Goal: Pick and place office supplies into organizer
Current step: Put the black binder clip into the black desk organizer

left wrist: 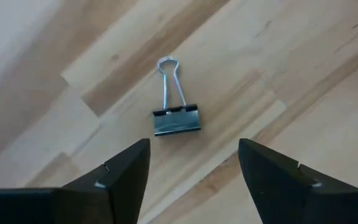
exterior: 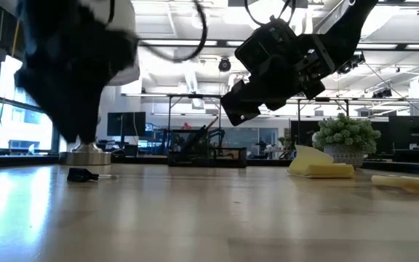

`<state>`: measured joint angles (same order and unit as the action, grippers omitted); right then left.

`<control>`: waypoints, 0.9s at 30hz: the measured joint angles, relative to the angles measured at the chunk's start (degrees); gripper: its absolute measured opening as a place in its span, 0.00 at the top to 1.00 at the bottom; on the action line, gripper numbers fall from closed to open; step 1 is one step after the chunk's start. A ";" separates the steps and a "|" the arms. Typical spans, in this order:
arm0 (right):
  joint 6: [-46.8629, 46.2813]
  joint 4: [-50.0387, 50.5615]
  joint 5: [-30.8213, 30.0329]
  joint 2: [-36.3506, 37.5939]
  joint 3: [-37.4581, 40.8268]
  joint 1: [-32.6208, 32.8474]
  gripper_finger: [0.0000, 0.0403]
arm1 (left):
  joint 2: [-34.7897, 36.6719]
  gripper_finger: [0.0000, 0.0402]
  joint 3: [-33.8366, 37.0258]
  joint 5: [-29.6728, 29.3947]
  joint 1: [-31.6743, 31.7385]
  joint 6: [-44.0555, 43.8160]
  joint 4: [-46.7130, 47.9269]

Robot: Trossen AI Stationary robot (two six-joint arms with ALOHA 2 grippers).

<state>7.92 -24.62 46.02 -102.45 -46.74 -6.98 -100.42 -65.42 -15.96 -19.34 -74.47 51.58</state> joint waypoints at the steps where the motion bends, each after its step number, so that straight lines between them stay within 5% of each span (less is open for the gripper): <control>1: 0.00 0.00 -0.02 0.00 0.00 0.02 0.69 | 0.00 0.41 1.80 0.38 0.10 -0.33 -2.02; 7: 0.04 0.03 -0.02 0.00 0.00 0.00 0.69 | -0.04 0.37 9.63 4.20 1.47 -2.74 -9.45; 27: 1.34 1.66 -0.48 0.00 0.00 0.00 0.69 | -0.53 0.29 9.81 4.92 3.97 -1.86 -12.92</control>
<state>9.26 -22.96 45.54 -102.45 -46.74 -6.98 -100.95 -55.61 -11.03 -15.38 -76.33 38.65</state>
